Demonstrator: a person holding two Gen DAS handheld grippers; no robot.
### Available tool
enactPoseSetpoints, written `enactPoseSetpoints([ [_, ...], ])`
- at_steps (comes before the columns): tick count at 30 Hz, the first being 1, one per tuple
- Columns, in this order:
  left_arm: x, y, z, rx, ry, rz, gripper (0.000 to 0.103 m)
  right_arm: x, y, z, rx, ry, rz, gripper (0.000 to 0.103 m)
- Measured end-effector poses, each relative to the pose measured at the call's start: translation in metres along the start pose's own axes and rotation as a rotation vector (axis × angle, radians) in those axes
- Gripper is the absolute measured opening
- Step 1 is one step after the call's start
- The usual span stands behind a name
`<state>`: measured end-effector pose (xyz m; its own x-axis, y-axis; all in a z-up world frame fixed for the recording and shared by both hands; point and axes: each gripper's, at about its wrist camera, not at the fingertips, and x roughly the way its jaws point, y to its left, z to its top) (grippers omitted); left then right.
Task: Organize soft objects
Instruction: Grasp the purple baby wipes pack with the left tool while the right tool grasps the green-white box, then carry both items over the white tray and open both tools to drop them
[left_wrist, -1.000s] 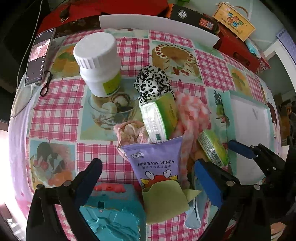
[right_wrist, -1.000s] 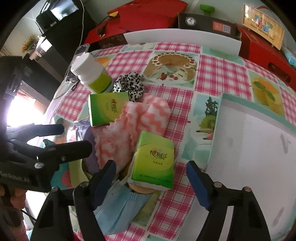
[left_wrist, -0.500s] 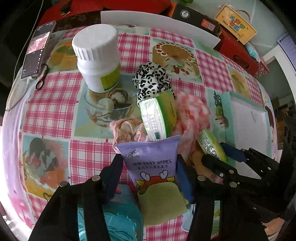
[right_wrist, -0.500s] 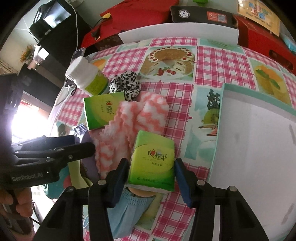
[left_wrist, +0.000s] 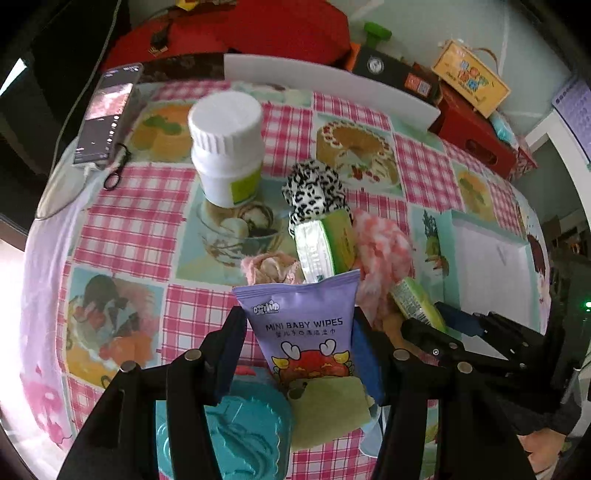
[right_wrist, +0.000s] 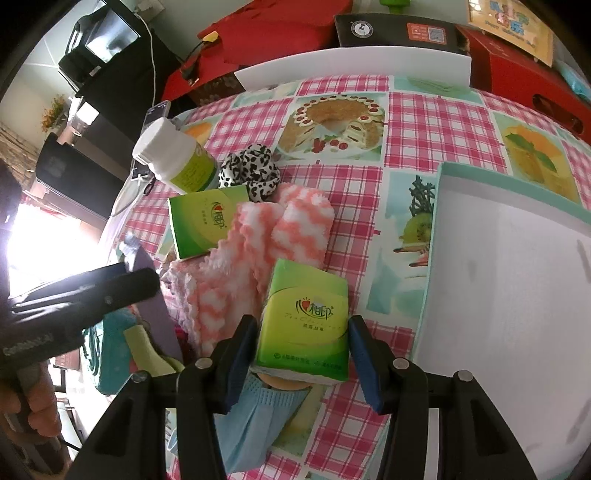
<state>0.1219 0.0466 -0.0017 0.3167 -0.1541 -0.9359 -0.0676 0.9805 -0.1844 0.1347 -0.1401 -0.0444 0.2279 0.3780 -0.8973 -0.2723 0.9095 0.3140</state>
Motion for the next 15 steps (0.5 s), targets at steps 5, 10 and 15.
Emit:
enactPoseSetpoints([
  [5,-0.014,-0.001,-0.002,-0.017,-0.053,0.002,0.057,-0.005,-0.001,0.0,-0.001,-0.012,0.001,0.053],
  [10,-0.025,-0.005,-0.004,-0.027,-0.096,0.0,0.057,-0.014,-0.003,0.001,0.002,-0.033,0.006,0.052],
  [15,-0.036,-0.011,-0.005,-0.029,-0.135,0.005,0.057,-0.026,-0.003,0.002,-0.001,-0.062,0.01,0.052],
])
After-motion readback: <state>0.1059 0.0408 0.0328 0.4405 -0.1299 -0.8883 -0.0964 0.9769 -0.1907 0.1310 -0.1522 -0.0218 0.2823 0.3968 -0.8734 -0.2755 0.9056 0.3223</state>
